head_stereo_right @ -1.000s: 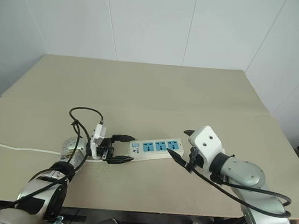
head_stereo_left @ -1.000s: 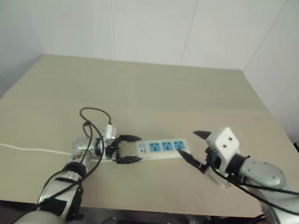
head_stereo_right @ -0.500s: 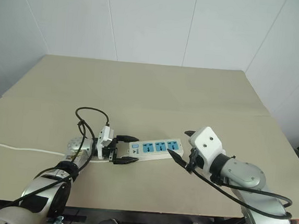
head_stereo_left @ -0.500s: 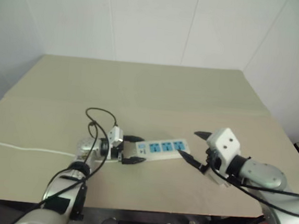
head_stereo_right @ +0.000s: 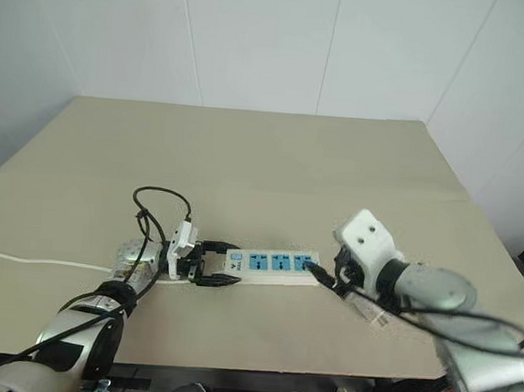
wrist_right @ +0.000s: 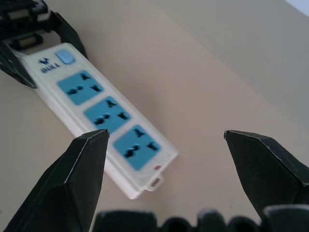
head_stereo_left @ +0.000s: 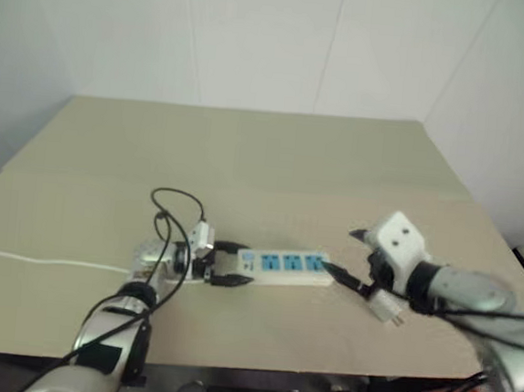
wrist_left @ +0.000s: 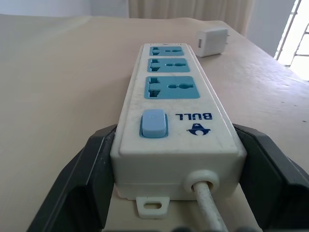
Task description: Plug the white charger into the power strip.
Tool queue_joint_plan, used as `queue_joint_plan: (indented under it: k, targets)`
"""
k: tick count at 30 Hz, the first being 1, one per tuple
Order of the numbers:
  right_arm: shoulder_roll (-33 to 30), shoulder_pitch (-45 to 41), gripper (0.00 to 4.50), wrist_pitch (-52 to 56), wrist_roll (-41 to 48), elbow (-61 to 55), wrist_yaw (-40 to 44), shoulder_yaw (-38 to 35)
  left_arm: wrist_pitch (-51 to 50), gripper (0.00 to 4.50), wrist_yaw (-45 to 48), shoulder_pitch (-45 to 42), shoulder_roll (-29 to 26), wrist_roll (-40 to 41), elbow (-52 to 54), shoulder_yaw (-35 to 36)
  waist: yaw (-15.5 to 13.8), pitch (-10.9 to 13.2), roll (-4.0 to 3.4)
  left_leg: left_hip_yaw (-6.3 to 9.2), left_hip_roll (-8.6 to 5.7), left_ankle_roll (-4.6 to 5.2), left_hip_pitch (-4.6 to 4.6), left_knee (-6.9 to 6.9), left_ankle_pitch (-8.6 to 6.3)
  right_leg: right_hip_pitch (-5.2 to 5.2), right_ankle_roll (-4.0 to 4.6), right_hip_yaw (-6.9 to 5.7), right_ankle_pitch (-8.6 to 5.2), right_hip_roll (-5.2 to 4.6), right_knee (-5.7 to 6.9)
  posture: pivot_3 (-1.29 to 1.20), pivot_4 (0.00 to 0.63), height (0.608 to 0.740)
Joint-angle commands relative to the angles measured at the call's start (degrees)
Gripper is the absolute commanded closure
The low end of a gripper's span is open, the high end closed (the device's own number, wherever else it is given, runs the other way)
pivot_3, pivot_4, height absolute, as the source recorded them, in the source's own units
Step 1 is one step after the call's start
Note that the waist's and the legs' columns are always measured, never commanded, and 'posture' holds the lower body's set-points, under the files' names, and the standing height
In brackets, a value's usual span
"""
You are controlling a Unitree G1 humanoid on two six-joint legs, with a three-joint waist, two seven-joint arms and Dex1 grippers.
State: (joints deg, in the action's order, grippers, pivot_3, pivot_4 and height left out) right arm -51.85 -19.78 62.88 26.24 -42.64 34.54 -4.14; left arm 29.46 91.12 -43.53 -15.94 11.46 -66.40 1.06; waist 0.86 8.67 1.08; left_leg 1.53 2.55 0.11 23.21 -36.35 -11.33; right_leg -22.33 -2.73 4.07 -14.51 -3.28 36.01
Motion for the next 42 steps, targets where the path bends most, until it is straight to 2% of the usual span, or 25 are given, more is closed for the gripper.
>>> queue_joint_plan:
  k: [1, 4, 8, 25, 40, 42]
  targets:
    - [-5.79, -8.71, 0.0, 16.77, 7.22, -1.68, 3.33, -0.56, -2.01, 1.24, 1.38, 0.84, -1.36, 2.46, 4.35, -3.7, -0.01, 0.0, 0.0, 0.01, 0.01, 0.0, 0.0, 0.02, 0.0, -0.01, 0.02, -0.01, -0.01, 0.0, 0.01, 0.0, 0.15, 0.74]
    - [-13.26, -14.78, 0.0, 23.93, 10.08, -0.57, 6.65, 5.82, -1.64, 1.24, 1.38, 1.18, -1.75, 3.17, 5.59, -6.0, -0.22, -0.01, -0.02, 0.0, 0.02, 0.0, 0.02, 0.14, 0.0, -0.11, 0.08, -0.02, -0.04, -0.02, 0.0, 0.0, 0.15, 0.74]
    - [-16.74, -18.44, 0.0, 28.69, 11.09, 2.66, 7.36, 12.89, -0.96, 1.24, 1.38, 1.75, -1.42, 3.94, 6.5, -7.43, -0.16, -0.01, -0.01, -0.01, 0.03, 0.01, 0.11, 0.16, -0.01, -0.11, 0.1, -0.06, -0.07, -0.04, -0.14, 0.0, 0.15, 0.74]
    - [-11.38, -22.73, 0.0, 28.44, 5.76, 18.98, 2.46, 25.94, -0.68, 1.24, 1.38, 5.39, -1.03, 4.59, 10.51, -7.17, -0.12, -0.01, -0.02, -0.02, -0.02, 0.02, 0.13, 0.09, -0.01, -0.17, 0.07, -0.05, -0.07, -0.09, -0.03, 0.0, 0.15, 0.74]
    - [-8.44, -22.42, 0.0, 28.22, 4.31, 24.85, 2.0, 28.51, -1.17, 1.24, 1.38, 7.75, -1.32, 4.31, 12.98, -6.38, -0.06, -0.02, -0.04, -0.02, -0.02, 0.02, 0.11, 0.08, -0.01, -0.17, 0.07, -0.04, -0.07, -0.07, 0.0, 0.0, 0.15, 0.74]
    - [-8.17, -22.08, 0.39, 28.15, 4.18, 25.36, 1.86, 28.57, -1.15, 1.24, 1.38, 7.88, -1.32, 4.24, 13.06, -6.25, -0.03, -0.03, -0.04, -0.02, -0.02, 0.02, 0.1, 0.08, -0.01, -0.16, 0.07, -0.04, -0.07, -0.07, 0.0, 0.0, 0.15, 0.74]
